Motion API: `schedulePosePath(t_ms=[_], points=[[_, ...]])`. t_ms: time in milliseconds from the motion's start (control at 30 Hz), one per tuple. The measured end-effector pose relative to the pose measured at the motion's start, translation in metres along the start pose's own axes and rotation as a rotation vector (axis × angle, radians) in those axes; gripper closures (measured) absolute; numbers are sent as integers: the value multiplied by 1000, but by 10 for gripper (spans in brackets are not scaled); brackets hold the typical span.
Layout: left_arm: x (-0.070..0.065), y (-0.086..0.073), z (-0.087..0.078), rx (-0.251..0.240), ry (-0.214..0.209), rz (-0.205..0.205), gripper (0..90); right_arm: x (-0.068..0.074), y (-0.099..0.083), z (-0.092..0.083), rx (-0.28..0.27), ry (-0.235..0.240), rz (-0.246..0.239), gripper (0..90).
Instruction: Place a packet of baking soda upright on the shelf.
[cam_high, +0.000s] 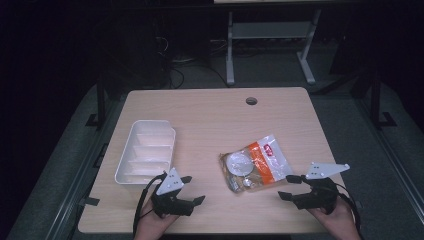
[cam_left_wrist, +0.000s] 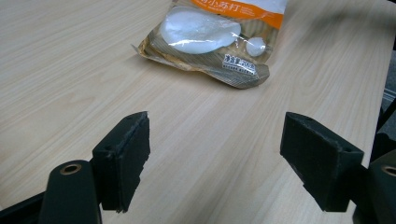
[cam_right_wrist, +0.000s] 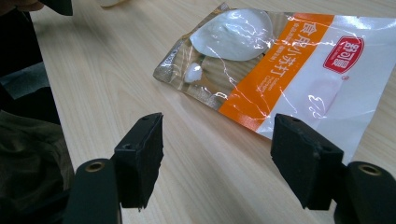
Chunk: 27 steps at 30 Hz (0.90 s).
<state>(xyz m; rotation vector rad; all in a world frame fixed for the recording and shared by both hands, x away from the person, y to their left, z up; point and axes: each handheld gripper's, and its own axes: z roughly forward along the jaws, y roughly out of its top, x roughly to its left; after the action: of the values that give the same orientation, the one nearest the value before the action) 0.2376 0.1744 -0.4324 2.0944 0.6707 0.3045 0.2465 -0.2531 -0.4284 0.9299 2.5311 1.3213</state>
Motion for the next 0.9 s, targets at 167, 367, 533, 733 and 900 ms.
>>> schedulePosePath(t_ms=[167,367,533,733,900], points=[[-2,0,1,5,-11,10,232,-1,-1,1,9,-4,-1,327],[-2,7,8,-5,-46,-25,247,-2,-2,0,4,-17,5,320],[-5,17,16,1,-44,0,284,-5,-2,-1,5,-32,18,313],[-6,32,35,15,-40,23,367,-12,-2,-7,-14,-61,58,291],[-5,45,55,30,-34,49,443,-18,-1,-11,-21,-84,71,282]])
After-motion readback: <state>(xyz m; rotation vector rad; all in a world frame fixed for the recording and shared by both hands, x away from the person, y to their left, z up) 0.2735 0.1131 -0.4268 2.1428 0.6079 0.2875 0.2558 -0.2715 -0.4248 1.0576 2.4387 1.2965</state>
